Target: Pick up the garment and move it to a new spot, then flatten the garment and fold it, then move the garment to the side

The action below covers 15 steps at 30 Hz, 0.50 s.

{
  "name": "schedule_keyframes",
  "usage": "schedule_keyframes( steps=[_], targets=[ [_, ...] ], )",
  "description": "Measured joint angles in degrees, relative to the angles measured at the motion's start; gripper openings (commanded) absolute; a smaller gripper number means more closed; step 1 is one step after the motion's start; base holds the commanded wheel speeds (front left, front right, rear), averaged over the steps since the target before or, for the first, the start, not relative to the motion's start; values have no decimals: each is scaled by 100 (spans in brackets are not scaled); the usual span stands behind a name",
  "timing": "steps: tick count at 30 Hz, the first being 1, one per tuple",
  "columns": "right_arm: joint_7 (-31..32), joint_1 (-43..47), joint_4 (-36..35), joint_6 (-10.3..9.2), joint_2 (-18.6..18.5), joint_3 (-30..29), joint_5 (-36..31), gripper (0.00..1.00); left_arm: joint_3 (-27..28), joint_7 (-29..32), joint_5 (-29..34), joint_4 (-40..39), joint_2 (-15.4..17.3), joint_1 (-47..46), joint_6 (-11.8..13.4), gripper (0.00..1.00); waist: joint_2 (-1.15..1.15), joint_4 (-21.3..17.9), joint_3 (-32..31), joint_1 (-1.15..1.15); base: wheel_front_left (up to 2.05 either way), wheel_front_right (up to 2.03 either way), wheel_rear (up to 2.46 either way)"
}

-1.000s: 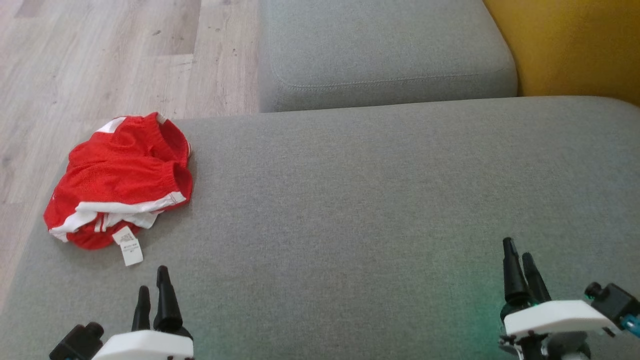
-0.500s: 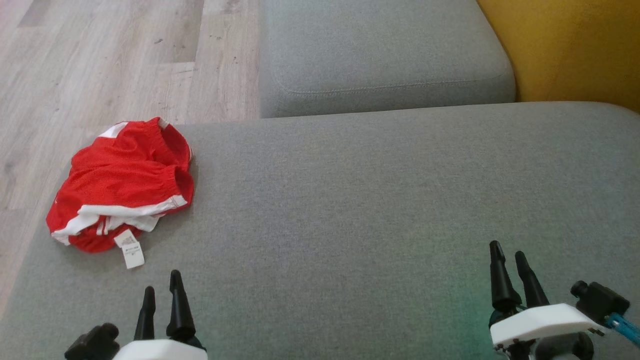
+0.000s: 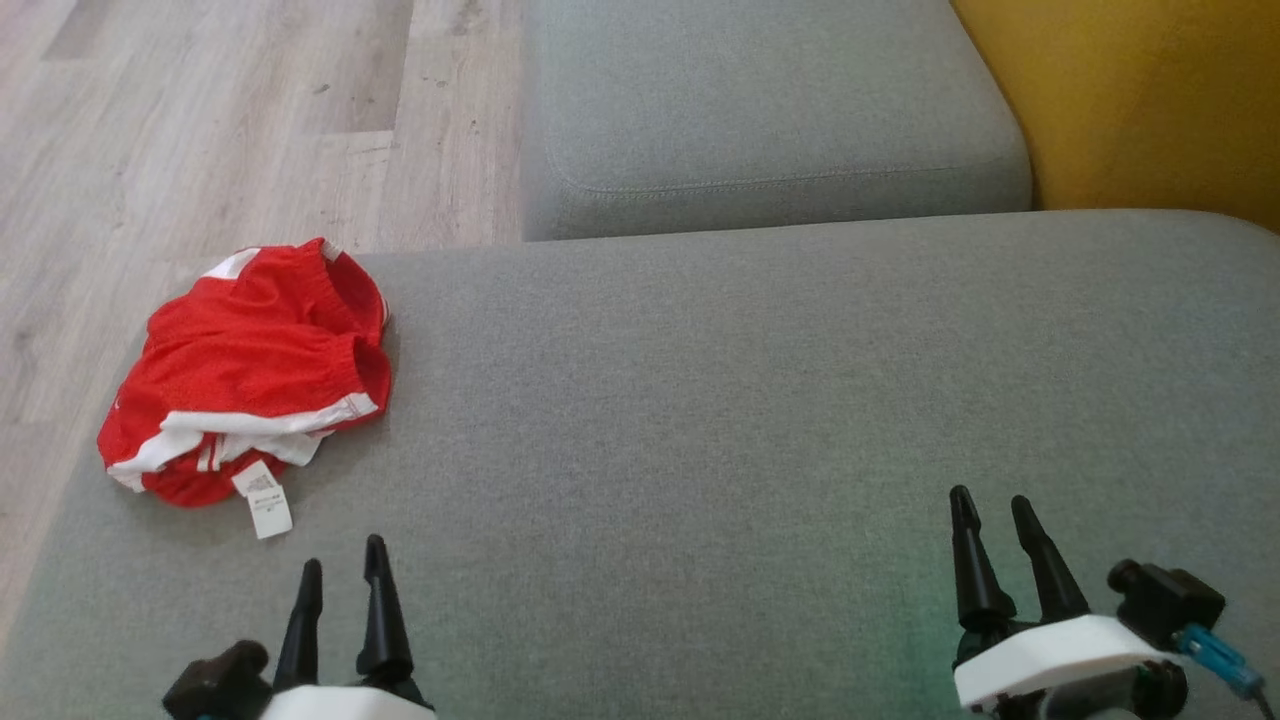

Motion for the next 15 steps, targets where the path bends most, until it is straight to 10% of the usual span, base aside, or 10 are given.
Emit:
schedule_keyframes(
  steps=[15],
  targets=[
    [-242,19,-40,0,0,110,-1087,100,-192,-241,1051,-8,7,122,59,100,0,15,-130,0,0,0,0]
  ],
)
